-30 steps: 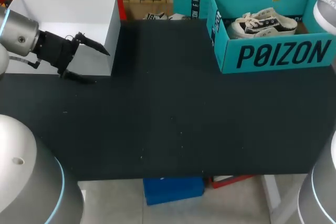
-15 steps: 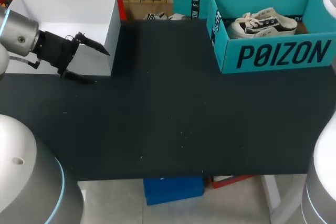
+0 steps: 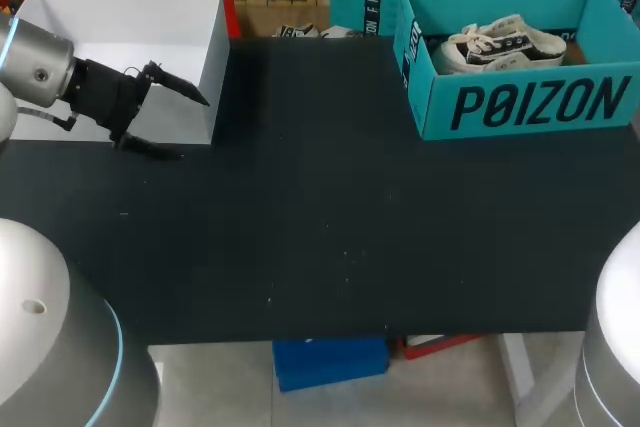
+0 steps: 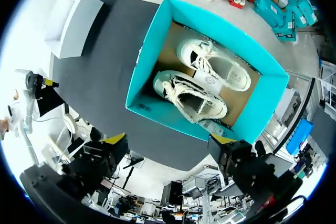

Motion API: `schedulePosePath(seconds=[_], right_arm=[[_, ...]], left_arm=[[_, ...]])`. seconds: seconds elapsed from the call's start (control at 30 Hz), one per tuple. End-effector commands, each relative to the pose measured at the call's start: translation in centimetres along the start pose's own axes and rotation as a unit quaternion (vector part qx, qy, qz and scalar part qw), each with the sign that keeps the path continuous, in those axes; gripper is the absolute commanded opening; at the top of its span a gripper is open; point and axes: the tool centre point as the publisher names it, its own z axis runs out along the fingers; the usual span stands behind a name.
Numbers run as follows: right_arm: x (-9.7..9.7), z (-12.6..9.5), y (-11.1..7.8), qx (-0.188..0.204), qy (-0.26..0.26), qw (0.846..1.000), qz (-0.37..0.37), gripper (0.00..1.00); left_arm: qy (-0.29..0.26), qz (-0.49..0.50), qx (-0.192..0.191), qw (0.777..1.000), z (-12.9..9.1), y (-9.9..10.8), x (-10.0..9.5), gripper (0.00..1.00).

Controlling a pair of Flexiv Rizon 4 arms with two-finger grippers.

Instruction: Take the shoe out of the shoebox, open the shoe tongue, remove and reinsert the insole, then place the shoe into the shoebox

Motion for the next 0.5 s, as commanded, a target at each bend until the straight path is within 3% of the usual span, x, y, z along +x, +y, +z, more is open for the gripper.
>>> schedulePosePath(seconds=[0.03,0.2,0.23,0.37,0.5], right_arm=[[3.8,4.1,-3.5,-0.152,-0.093,0.984,0.014,1.0],[4.7,4.1,-4.2,-0.195,-0.136,0.971,-0.014,1.0],[4.7,3.6,-4.4,-0.218,-0.154,0.964,-0.014,1.0],[4.5,2.7,-5.1,-0.247,-0.206,0.947,-0.005,1.0],[4.2,2.7,-5.3,-0.274,-0.204,0.94,0.014,1.0]], left_arm=[[-0.002,0.001,-0.003,1.0,0.1,0.0,0.1,1.0],[-0.002,0.001,-0.003,1.0,0.1,0.0,0.1,1.0],[-0.002,0.001,-0.003,1.0,0.1,0.0,0.1,1.0],[-0.002,0.001,-0.003,1.0,0.1,0.0,0.1,1.0],[-0.002,0.001,-0.003,1.0,0.1,0.0,0.1,1.0]])
